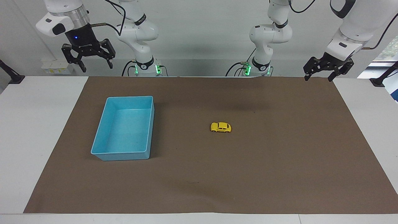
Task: Wind up and store yellow beetle car
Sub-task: 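Move the left gripper out toward the yellow toy car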
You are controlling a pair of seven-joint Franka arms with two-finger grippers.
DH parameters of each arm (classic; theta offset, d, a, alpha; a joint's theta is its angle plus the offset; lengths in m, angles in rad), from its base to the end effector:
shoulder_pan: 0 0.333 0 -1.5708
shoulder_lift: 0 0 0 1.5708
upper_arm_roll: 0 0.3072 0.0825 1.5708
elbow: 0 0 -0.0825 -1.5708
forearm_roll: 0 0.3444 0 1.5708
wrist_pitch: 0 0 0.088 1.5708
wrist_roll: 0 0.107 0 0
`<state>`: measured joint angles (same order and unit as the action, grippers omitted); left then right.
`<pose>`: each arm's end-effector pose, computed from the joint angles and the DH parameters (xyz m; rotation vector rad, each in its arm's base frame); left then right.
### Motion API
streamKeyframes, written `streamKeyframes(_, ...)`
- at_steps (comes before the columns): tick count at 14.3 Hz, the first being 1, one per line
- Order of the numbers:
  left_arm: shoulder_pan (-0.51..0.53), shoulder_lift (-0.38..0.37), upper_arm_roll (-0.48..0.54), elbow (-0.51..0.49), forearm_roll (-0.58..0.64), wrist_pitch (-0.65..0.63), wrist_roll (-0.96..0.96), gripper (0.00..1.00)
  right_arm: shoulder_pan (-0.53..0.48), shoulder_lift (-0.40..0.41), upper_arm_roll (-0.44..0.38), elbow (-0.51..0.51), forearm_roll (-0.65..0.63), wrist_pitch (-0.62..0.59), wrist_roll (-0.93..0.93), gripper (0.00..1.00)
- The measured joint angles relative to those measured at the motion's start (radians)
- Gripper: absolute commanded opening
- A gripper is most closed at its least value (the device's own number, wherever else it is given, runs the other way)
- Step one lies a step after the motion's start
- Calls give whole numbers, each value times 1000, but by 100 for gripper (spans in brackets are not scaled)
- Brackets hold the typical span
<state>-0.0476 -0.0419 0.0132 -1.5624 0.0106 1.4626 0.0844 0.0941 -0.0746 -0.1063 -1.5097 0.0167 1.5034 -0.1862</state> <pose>0.4908 -0.0155 0.6312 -3.1262 0.1846 0.0911 0.4846 -0.0066 0.6729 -3.1099 -0.2739 -0.1093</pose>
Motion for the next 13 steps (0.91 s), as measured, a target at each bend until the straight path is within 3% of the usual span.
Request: streamKeyframes(13,1,0,8,0,0,-12,0,100,0,0,0,0,0,0,0,100)
